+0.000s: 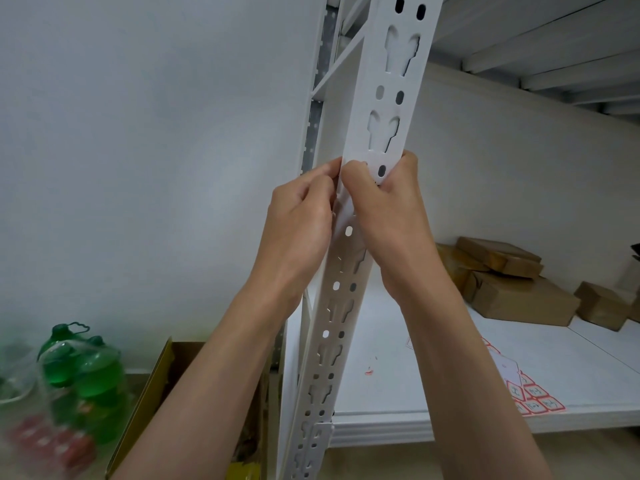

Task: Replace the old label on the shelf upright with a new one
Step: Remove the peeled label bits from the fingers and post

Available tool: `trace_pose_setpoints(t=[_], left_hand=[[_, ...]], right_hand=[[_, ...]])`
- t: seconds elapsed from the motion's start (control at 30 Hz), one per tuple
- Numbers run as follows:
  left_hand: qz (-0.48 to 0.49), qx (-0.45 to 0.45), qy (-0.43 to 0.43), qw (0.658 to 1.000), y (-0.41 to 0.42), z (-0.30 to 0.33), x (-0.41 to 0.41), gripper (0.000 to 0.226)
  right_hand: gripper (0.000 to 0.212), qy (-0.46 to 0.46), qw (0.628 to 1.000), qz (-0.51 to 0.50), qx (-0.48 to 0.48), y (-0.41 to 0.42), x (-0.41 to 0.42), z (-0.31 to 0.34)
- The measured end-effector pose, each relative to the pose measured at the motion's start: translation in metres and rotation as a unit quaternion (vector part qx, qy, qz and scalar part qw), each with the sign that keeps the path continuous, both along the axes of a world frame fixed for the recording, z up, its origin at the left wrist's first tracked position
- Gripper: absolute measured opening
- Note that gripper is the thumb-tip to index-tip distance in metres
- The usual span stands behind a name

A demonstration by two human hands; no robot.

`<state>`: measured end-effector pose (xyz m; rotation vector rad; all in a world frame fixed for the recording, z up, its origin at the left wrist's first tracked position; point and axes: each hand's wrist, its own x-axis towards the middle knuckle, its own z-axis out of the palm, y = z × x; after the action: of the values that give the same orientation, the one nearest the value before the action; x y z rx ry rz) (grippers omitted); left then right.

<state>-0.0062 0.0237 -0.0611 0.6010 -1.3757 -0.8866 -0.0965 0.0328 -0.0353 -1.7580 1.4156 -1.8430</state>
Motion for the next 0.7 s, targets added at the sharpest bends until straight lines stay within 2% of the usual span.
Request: trace_pose_setpoints(t=[0.4, 0.5, 0.6, 0.7], left_hand=[[-0.001, -0.013, -0.014, 1.000, 0.001, -0.001, 0.001, 0.041], [0.001, -0.018, -0.023, 1.000, 0.003, 0.000, 0.002, 0.042], [0.000, -0.021, -0.035, 0.999, 0.004, 0.002, 0.004, 0.045], [-0.003, -0.013, -0.036, 0.999, 0.006, 0.004, 0.005, 0.048]], right_hand=[[0.023, 0.033, 0.999, -0.008, 0.012, 0.004, -0.001, 0.003], [0.015, 0.042, 0.999, -0.009, 0.023, 0.004, -0.004, 0.003], [0.006, -0.010, 0.999, 0.029, 0.039, 0.008, -0.009, 0.002], [0.015, -0.077, 0.992, 0.081, 0.063, 0.013, -0.016, 0.003]])
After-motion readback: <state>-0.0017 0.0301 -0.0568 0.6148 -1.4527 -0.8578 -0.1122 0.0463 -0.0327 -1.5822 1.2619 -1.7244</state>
